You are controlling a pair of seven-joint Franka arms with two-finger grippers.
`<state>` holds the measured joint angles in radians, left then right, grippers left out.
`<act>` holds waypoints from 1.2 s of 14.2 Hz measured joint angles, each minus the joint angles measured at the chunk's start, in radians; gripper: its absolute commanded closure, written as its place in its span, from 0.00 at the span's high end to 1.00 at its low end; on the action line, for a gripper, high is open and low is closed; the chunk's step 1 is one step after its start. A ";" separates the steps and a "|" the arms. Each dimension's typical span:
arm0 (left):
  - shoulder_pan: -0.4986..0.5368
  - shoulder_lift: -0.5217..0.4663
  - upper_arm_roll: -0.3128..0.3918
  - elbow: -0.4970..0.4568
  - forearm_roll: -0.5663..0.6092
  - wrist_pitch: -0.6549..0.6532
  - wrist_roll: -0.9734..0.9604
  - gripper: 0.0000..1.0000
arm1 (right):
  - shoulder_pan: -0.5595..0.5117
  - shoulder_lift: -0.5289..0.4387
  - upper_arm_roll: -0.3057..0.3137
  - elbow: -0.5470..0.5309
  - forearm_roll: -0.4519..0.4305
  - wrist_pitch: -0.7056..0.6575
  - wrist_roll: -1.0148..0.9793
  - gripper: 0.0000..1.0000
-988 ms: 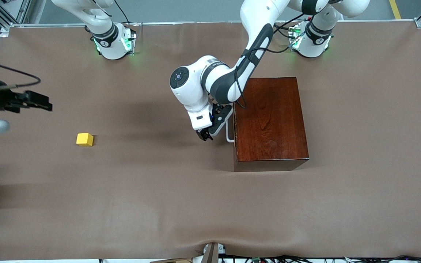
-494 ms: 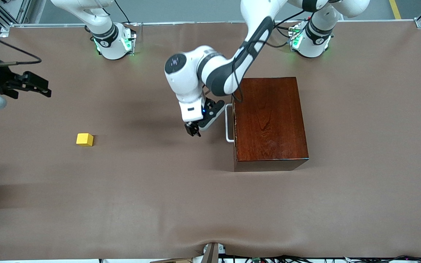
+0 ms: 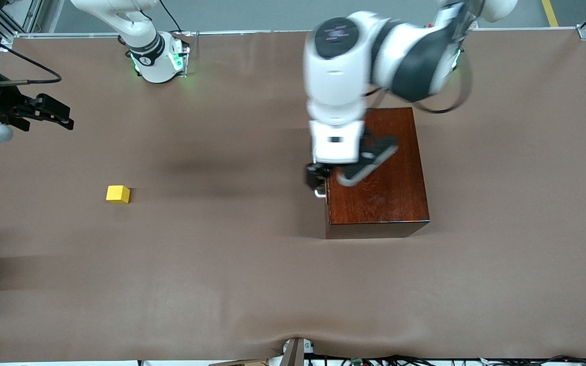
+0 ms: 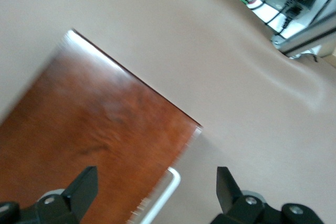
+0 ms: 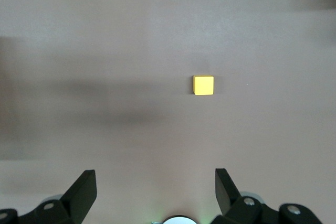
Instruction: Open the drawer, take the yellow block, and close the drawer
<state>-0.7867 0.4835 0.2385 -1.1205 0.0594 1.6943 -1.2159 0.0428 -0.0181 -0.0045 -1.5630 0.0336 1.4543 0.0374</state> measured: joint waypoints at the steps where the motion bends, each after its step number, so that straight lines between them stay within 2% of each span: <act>1: 0.030 -0.023 -0.001 -0.003 -0.002 -0.029 0.075 1.00 | 0.000 -0.001 -0.004 0.000 0.003 0.000 0.000 1.00; 5: 0.147 -0.092 -0.001 -0.009 -0.004 -0.165 0.413 1.00 | -0.001 -0.005 -0.059 0.001 0.074 0.009 -0.001 1.00; 8: 0.233 -0.124 -0.002 -0.012 -0.004 -0.238 0.604 1.00 | 0.000 -0.007 -0.068 0.017 0.059 0.004 -0.019 1.00; 11: 0.284 -0.144 -0.003 -0.026 -0.009 -0.285 0.716 1.00 | 0.000 -0.008 -0.067 0.022 0.020 -0.002 -0.048 1.00; 13: 0.306 -0.164 -0.004 -0.056 -0.011 -0.290 0.774 1.00 | -0.001 -0.008 -0.054 0.022 -0.011 -0.014 -0.056 1.00; 15: 0.340 -0.199 -0.005 -0.093 -0.011 -0.291 0.857 1.00 | -0.011 -0.008 -0.014 0.021 -0.042 -0.022 -0.056 1.00; 17: 0.407 -0.259 -0.019 -0.162 -0.011 -0.278 0.956 1.00 | -0.023 -0.008 0.016 0.019 -0.051 -0.025 -0.055 1.00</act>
<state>-0.3798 0.2245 0.2196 -1.2826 0.0487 1.4161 -0.2601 0.0202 -0.0260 0.0120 -1.5441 -0.0178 1.4297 -0.0175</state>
